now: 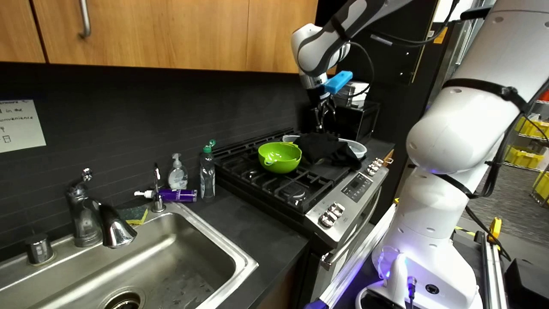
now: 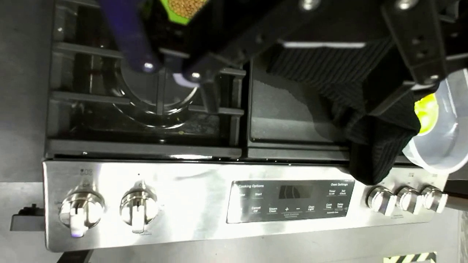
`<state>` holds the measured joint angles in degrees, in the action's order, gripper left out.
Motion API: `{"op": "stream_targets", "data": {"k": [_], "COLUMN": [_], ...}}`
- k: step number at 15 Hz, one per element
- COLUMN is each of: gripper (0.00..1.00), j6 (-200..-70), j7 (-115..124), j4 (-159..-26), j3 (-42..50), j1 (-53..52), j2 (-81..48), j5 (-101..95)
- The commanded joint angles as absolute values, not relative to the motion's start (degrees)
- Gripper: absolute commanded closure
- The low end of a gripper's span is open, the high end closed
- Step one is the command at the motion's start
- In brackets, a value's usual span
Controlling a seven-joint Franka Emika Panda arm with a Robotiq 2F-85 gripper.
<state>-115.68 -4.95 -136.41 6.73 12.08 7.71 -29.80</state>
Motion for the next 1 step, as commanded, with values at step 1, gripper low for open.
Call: {"op": "stream_targets", "data": {"k": [1], "gripper": [0.00], "j6": [-115.6], "j7": [-4.9], "j4": [-136.3], "j3": [7.5], "j1": [11.2], "j2": [7.6], "j5": [-29.9]}}
